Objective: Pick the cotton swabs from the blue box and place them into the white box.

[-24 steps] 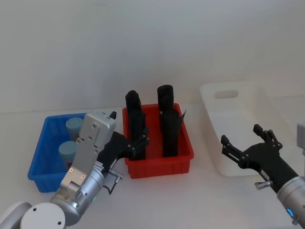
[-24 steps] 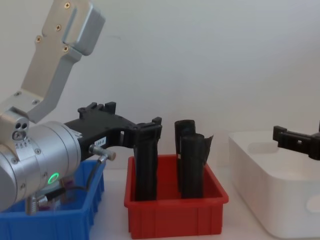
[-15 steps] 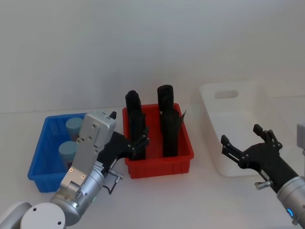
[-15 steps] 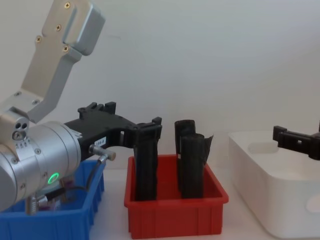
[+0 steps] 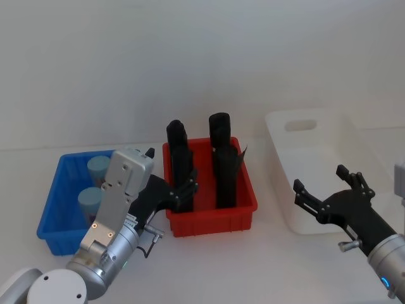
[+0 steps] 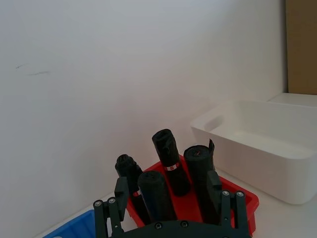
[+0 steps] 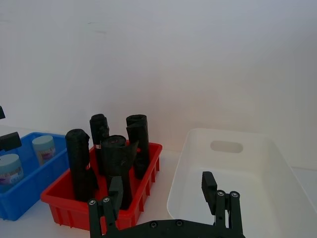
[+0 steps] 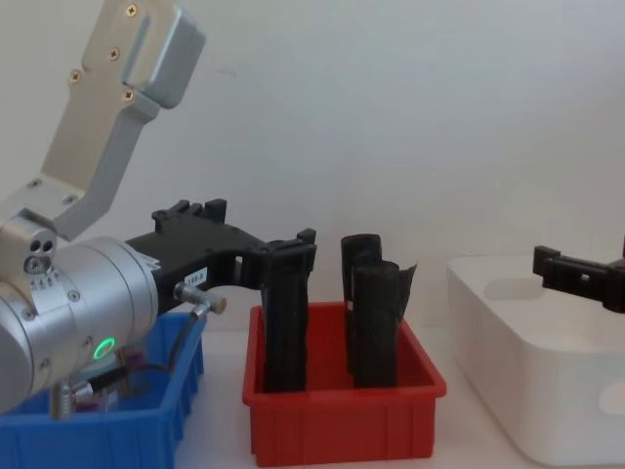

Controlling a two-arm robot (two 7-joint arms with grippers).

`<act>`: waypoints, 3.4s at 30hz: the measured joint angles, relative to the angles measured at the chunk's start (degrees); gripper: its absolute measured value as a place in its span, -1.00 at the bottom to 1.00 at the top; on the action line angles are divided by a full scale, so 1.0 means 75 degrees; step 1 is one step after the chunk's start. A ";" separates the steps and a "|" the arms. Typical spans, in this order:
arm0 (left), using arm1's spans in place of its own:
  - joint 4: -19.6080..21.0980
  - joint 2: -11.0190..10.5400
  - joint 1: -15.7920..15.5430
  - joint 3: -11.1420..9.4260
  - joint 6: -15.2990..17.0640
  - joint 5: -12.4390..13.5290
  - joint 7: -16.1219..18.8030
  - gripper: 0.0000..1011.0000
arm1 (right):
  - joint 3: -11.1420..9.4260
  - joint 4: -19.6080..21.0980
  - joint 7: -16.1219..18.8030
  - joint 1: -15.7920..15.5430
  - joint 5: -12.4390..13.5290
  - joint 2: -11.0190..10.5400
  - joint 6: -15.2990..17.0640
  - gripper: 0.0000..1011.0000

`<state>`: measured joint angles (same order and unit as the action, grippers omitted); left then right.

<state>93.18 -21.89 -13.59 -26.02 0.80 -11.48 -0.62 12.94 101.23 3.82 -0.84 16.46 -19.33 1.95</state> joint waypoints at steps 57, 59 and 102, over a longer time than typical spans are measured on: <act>-0.0722 -0.0327 -0.0421 0.0773 0.0696 -0.0824 -0.0320 0.99 | -0.0001 0.0000 0.0000 0.0000 0.0000 0.0000 0.0000 0.98; -0.0860 -0.0344 -0.0482 0.0844 0.0782 -0.0898 -0.0360 0.99 | 0.0000 0.0001 0.0000 0.0000 0.0000 0.0000 0.0000 0.98; -0.2883 -0.0347 -0.1174 0.1334 0.1601 -0.1196 -0.1011 0.99 | 0.0000 0.0001 0.0000 0.0000 0.0000 0.0000 0.0000 0.98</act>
<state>71.56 -24.49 -22.39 -16.02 12.80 -20.45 -8.20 12.94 101.23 3.83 -0.84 16.47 -19.34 1.95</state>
